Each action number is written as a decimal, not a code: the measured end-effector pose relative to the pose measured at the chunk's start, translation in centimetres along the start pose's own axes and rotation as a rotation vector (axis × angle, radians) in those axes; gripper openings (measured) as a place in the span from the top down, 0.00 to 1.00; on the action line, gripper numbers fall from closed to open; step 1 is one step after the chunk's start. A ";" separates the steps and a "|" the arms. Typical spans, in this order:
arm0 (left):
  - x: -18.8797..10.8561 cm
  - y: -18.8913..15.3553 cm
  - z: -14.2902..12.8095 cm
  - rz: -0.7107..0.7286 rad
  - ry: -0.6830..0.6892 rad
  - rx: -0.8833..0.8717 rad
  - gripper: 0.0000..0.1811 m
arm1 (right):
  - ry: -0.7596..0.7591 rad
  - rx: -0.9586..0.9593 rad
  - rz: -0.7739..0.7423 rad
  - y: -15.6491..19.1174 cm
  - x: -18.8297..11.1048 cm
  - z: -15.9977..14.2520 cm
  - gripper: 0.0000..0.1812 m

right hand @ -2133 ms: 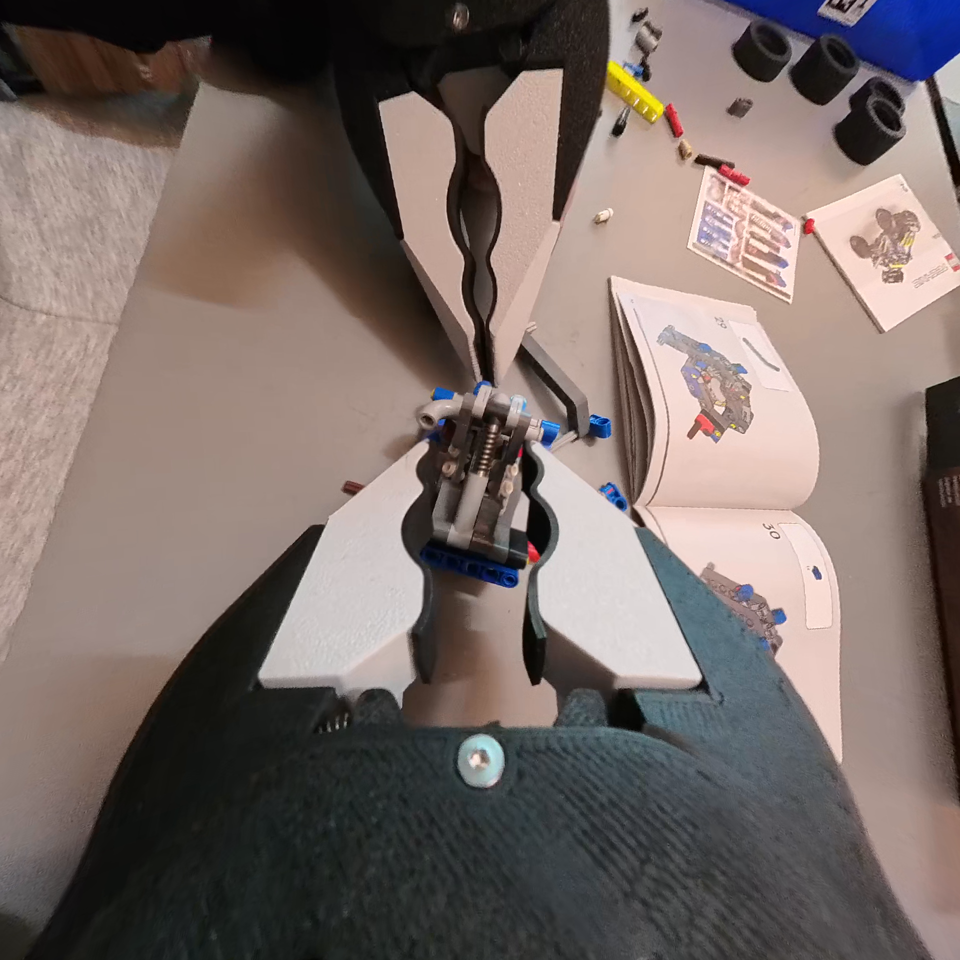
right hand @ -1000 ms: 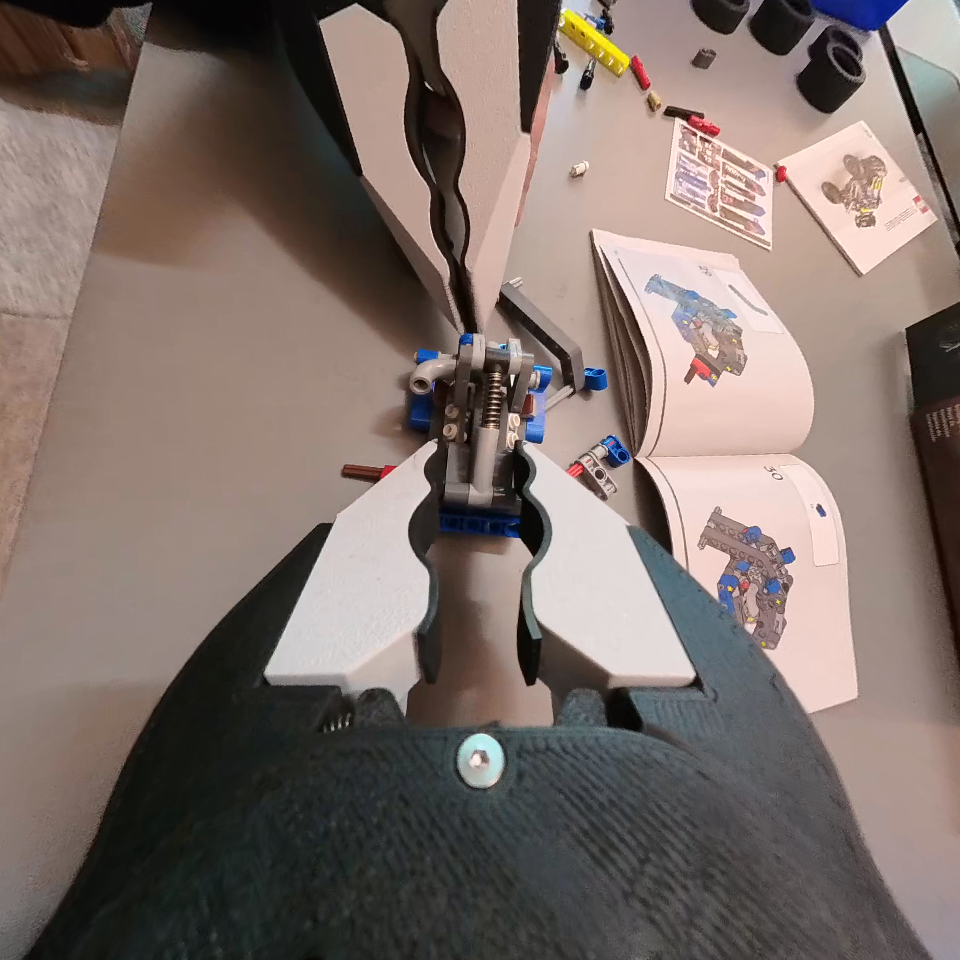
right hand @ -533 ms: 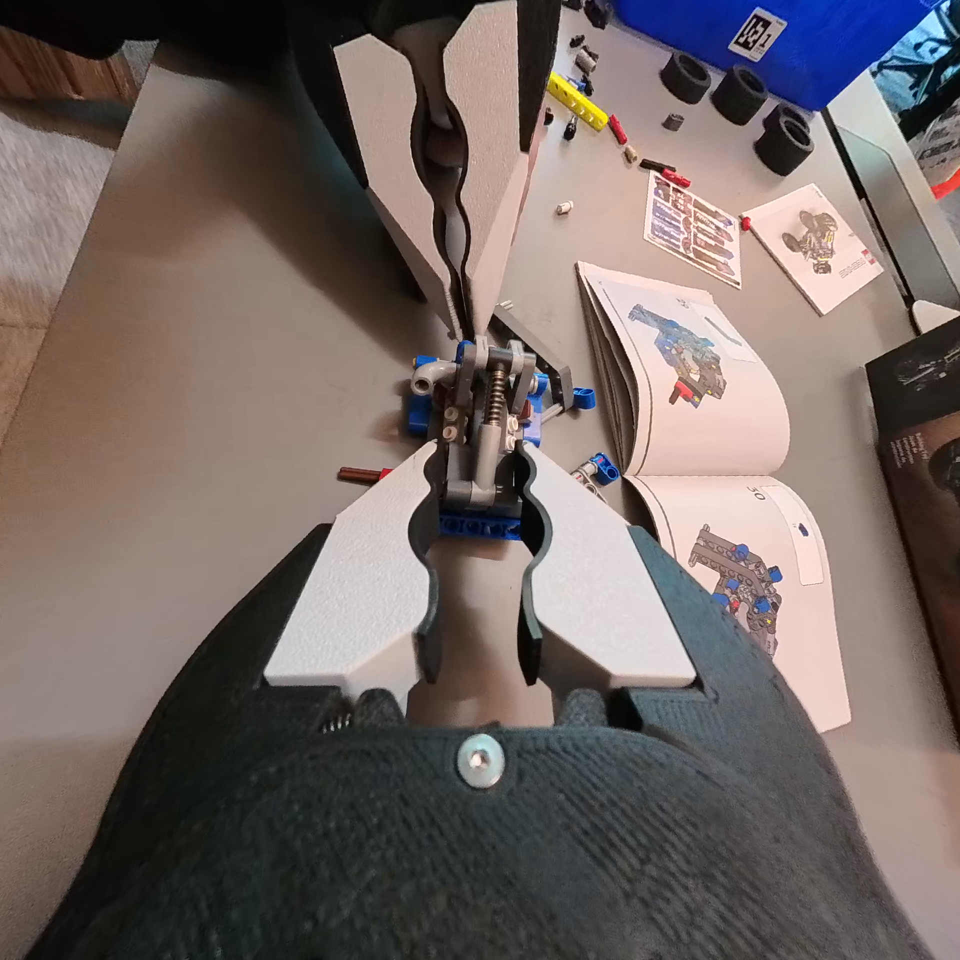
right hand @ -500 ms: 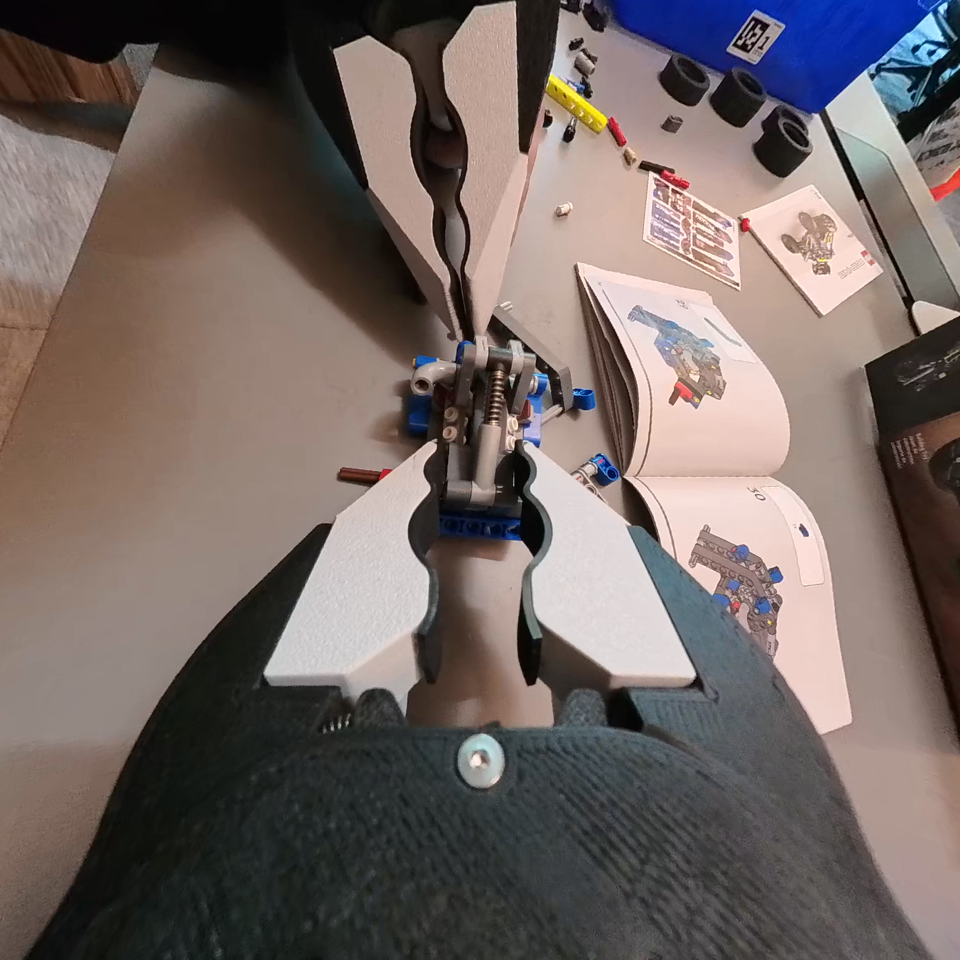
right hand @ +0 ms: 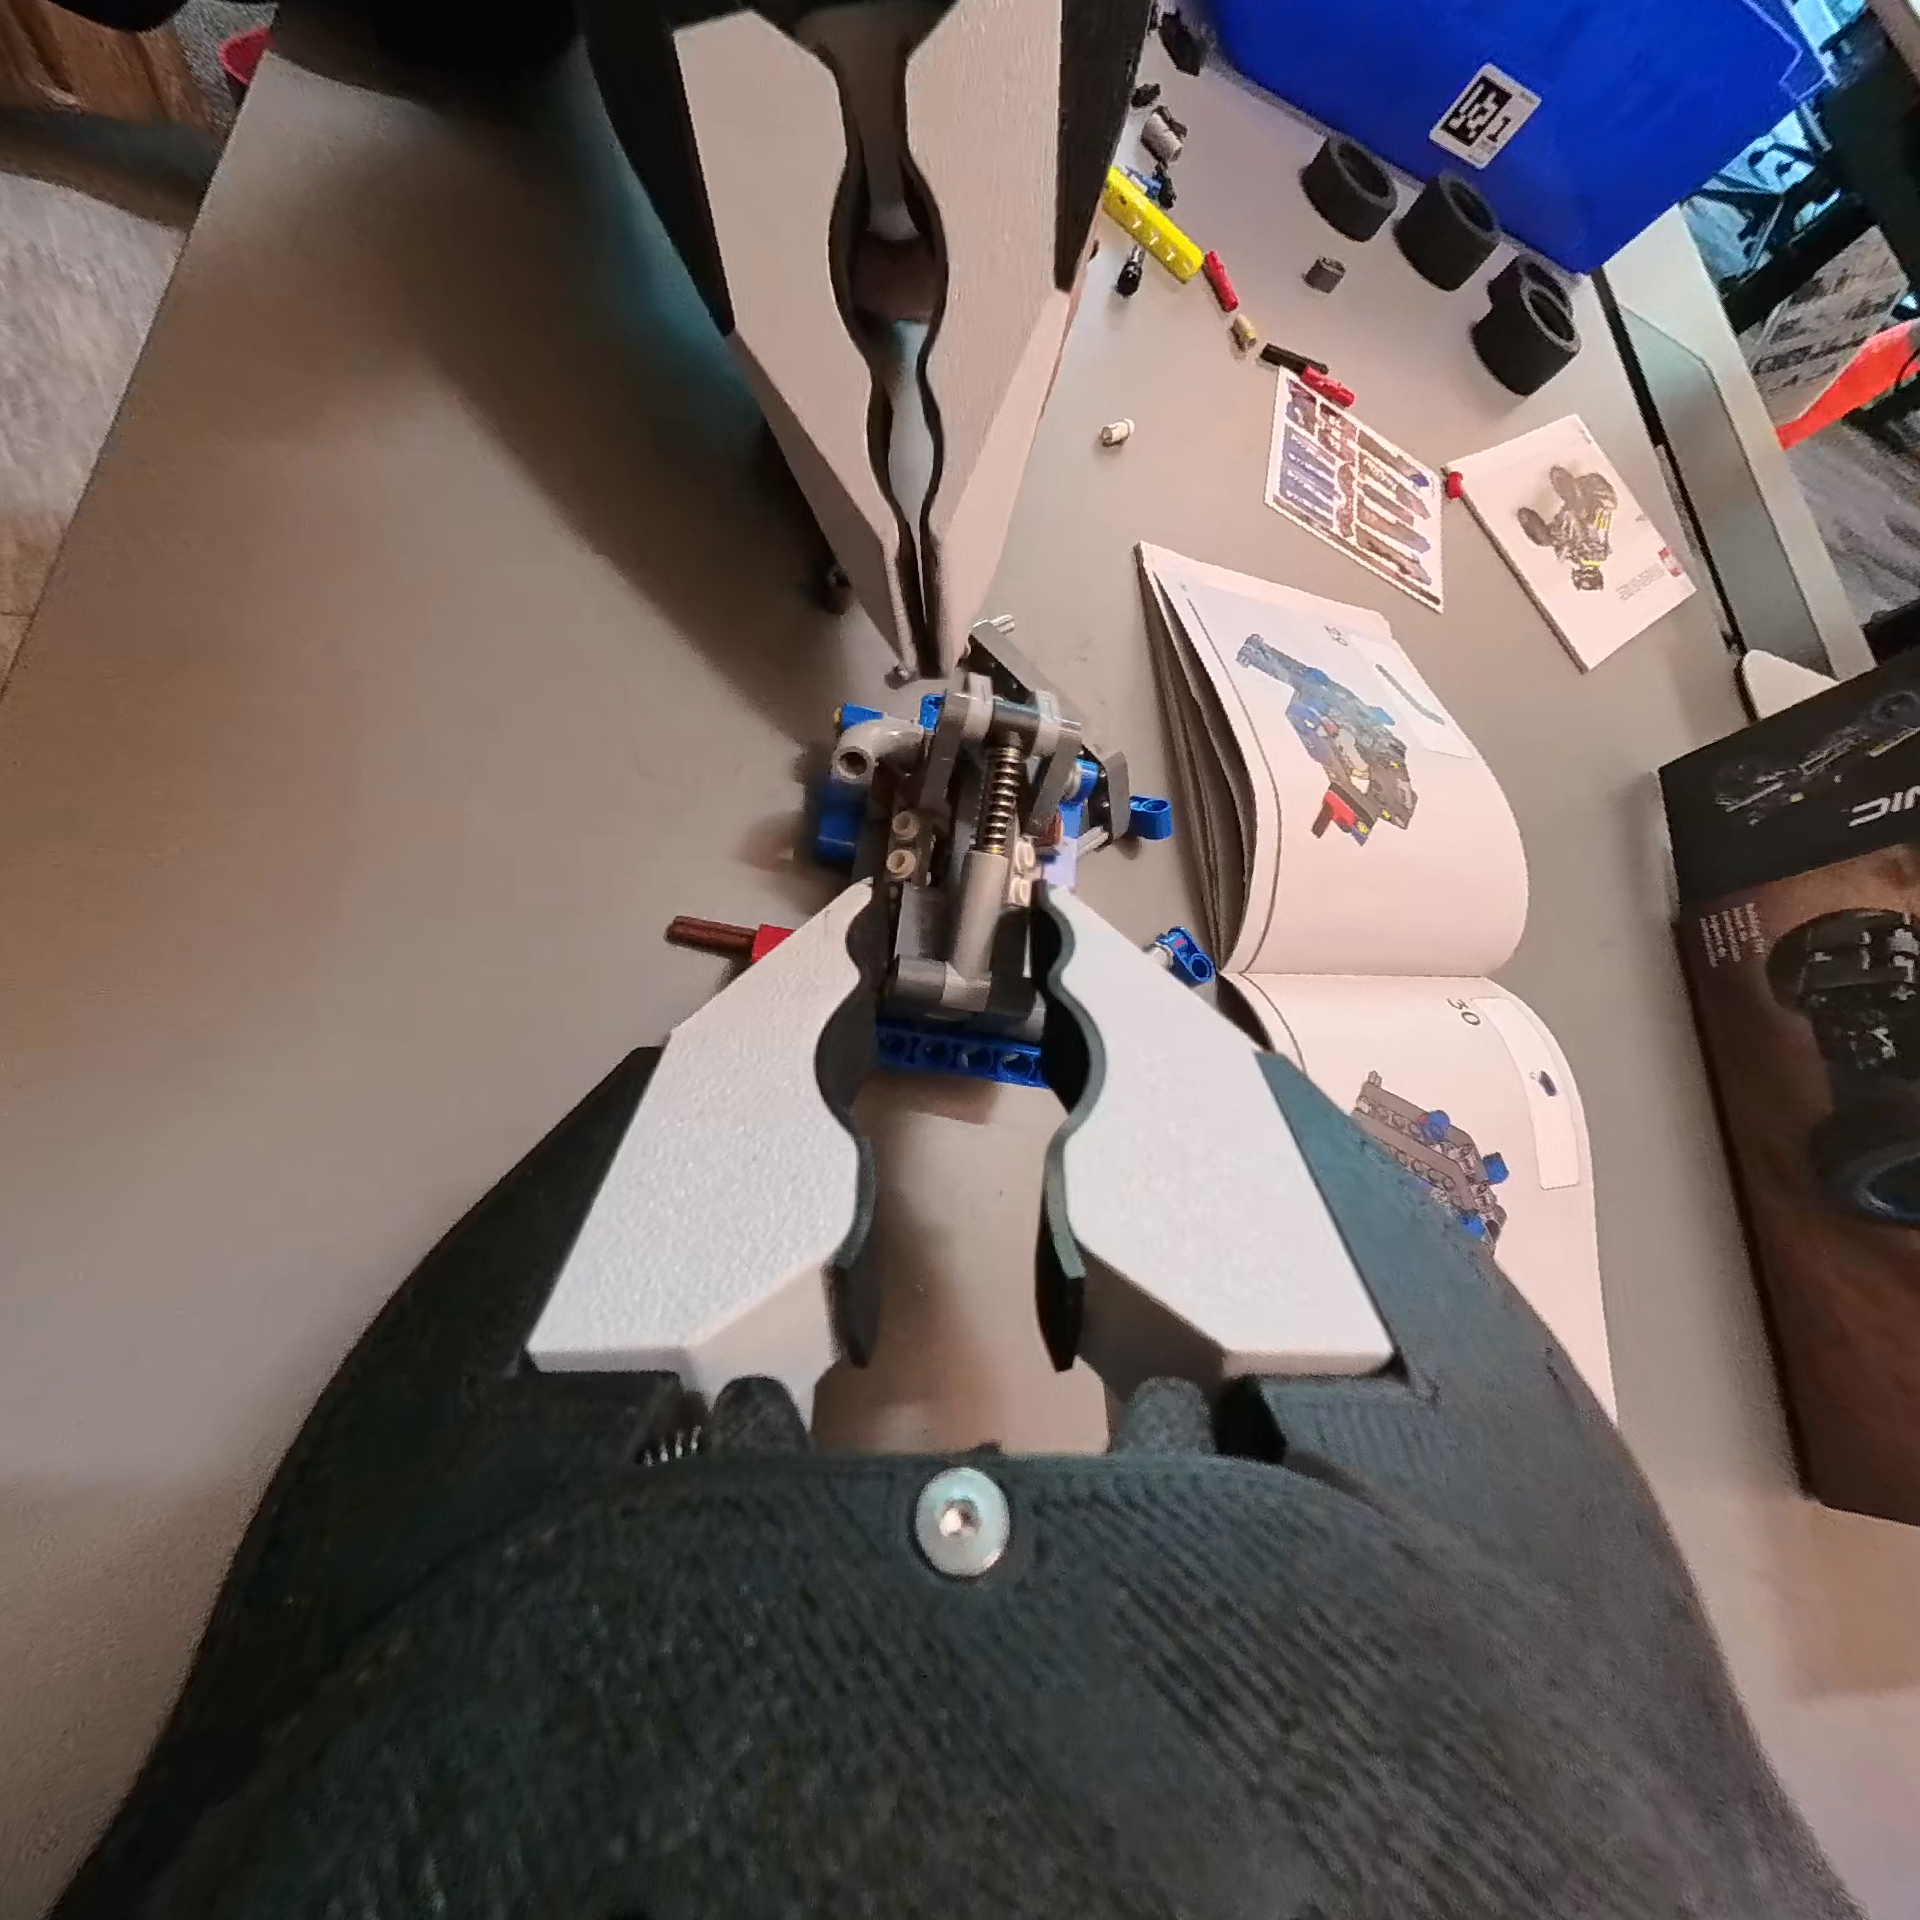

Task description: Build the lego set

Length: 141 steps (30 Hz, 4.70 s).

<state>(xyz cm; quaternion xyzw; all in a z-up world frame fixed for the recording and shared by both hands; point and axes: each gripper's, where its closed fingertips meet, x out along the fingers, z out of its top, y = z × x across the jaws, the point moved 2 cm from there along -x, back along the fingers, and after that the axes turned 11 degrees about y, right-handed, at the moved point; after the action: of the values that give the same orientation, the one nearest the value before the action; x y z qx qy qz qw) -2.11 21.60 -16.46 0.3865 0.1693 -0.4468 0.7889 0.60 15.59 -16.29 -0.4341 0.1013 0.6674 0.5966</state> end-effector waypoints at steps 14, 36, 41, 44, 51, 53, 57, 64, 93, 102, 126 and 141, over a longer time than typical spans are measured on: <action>-0.4 0.4 0.4 0.017 -0.028 -0.006 1.00 | -0.175 0.147 -0.107 -3.6 -3.8 1.6 0.85; -1.3 2.1 -0.4 0.098 -0.032 -0.046 1.00 | 0.045 0.185 -0.197 -8.1 1.2 -1.0 0.90; -1.1 2.4 -0.8 0.120 -0.010 -0.050 1.00 | 0.047 0.129 -0.165 -8.9 2.5 -0.4 0.88; -1.0 2.5 -1.0 0.123 0.000 -0.050 1.00 | 0.065 0.111 -0.124 -9.3 3.6 -0.7 0.89; -1.0 2.6 -1.2 0.122 0.005 -0.057 1.00 | 0.055 0.069 -0.044 -8.5 4.8 -0.3 0.89; -0.9 2.5 -1.2 0.122 0.007 -0.054 1.00 | 0.062 0.065 -0.036 -8.4 5.0 -0.4 0.89; -1.0 2.5 -1.1 0.117 0.003 -0.053 1.00 | 0.061 0.043 -0.006 -7.8 5.0 -0.2 0.89; -0.9 2.3 -1.1 0.111 0.009 -0.049 1.00 | 0.053 0.045 -0.021 -7.9 4.8 -0.1 0.93; 1.0 8.5 -5.7 0.042 0.343 -0.236 0.88 | 0.062 0.079 -0.059 -8.6 4.8 -0.9 0.93; 1.7 9.3 -6.3 0.064 0.410 -0.193 0.88 | 0.042 0.142 -0.069 -9.2 4.8 -0.9 1.00; 2.7 14.2 2.2 0.452 0.210 0.322 1.00 | -0.046 0.262 -0.276 -13.1 3.5 -1.2 0.78; 6.1 15.7 2.4 0.346 0.043 0.163 1.00 | 0.344 0.162 -0.431 -17.2 3.5 -11.0 1.00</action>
<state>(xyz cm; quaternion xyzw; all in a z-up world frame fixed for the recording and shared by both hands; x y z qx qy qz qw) 14.19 21.02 -11.44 0.4819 0.0806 -0.3083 0.8162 21.14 15.45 -18.76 -0.5035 0.1595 0.4316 0.7313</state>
